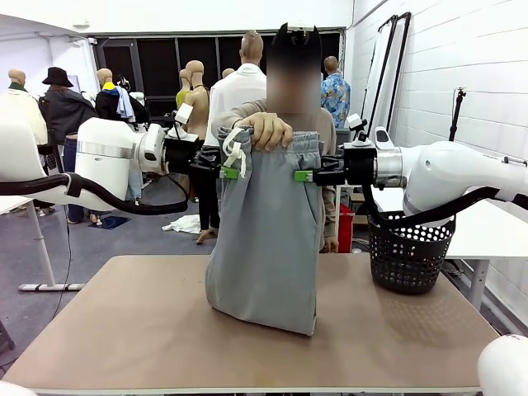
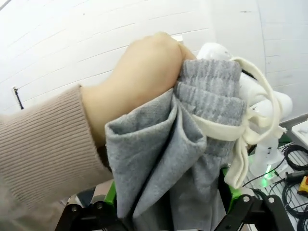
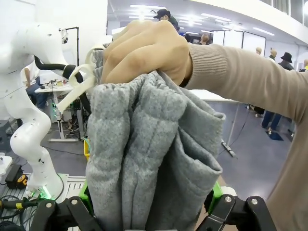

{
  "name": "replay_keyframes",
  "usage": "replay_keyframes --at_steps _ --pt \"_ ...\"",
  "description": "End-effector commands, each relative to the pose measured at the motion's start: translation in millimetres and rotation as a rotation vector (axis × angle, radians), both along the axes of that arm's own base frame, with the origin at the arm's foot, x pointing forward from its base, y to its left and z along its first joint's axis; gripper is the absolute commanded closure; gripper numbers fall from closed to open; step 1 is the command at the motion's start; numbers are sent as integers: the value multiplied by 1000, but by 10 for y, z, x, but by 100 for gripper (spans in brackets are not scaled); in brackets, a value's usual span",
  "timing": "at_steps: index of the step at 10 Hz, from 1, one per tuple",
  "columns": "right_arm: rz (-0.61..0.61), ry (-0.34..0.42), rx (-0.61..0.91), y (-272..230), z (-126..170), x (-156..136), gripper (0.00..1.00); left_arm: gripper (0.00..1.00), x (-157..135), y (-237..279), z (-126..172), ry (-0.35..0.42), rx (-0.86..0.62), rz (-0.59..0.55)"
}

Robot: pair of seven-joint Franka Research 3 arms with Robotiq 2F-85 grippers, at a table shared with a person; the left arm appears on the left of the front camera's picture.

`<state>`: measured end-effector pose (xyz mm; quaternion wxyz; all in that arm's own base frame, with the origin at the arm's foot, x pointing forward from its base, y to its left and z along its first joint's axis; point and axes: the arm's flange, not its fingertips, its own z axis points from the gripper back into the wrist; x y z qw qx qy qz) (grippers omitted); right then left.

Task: Fold the training pants.
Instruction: Release the ends of the Training pants and then grab the overlapped ends.

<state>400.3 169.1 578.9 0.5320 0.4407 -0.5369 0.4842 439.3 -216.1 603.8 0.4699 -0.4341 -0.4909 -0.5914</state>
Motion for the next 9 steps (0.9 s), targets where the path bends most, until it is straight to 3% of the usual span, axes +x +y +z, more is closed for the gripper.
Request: replay_keyframes --at_steps 1,6,9 --pt "15 -16 -24 62 33 85 0 0 43 -78 52 56 -53 -60" --pt "1 -31 -40 -9 49 147 0 0 -132 -110 66 148 -15 -121" --pt "9 -35 -42 12 61 154 0 0 -121 -118 5 143 5 -62"
